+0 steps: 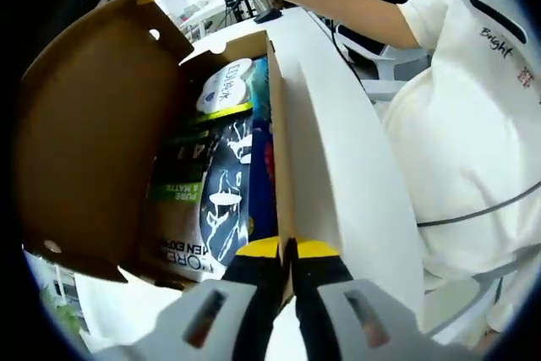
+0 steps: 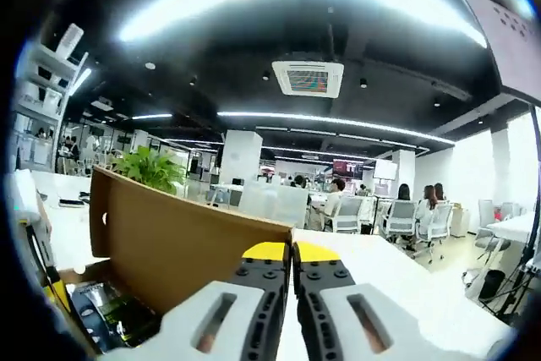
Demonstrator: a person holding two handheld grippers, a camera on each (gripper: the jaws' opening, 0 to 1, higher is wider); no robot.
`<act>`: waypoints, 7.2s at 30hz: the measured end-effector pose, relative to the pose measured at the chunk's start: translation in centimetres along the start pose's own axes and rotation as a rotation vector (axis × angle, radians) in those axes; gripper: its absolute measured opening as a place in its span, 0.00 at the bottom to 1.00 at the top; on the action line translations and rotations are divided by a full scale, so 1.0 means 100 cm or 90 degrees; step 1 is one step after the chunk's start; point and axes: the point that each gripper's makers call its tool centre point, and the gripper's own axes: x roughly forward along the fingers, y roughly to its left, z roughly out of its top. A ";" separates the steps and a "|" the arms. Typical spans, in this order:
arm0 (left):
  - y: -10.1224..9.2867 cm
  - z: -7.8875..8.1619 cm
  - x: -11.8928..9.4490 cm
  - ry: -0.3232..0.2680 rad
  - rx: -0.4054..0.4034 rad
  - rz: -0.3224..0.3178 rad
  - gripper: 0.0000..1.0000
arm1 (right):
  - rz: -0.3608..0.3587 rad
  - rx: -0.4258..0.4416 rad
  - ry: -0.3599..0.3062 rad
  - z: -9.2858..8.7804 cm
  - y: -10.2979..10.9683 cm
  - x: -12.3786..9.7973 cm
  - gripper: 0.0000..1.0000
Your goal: Operate the shoe box by opening the lid, removing the specified soft item, and placing it in the target area until the item is outside and the box remains undamaged.
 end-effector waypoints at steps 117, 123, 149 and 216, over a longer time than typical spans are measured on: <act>-0.001 0.000 -0.004 0.086 -0.033 -0.019 0.01 | 0.004 0.047 0.199 -0.090 -0.003 0.112 0.00; -0.001 0.000 -0.005 0.086 -0.021 -0.010 0.02 | 0.002 0.077 0.214 -0.096 -0.003 0.114 0.00; 0.000 0.000 -0.004 0.077 -0.014 0.021 0.04 | 0.024 0.078 0.362 -0.154 0.005 0.131 0.00; 0.001 0.000 -0.001 0.075 -0.030 0.007 0.04 | 0.162 0.082 0.145 -0.051 0.004 0.088 0.21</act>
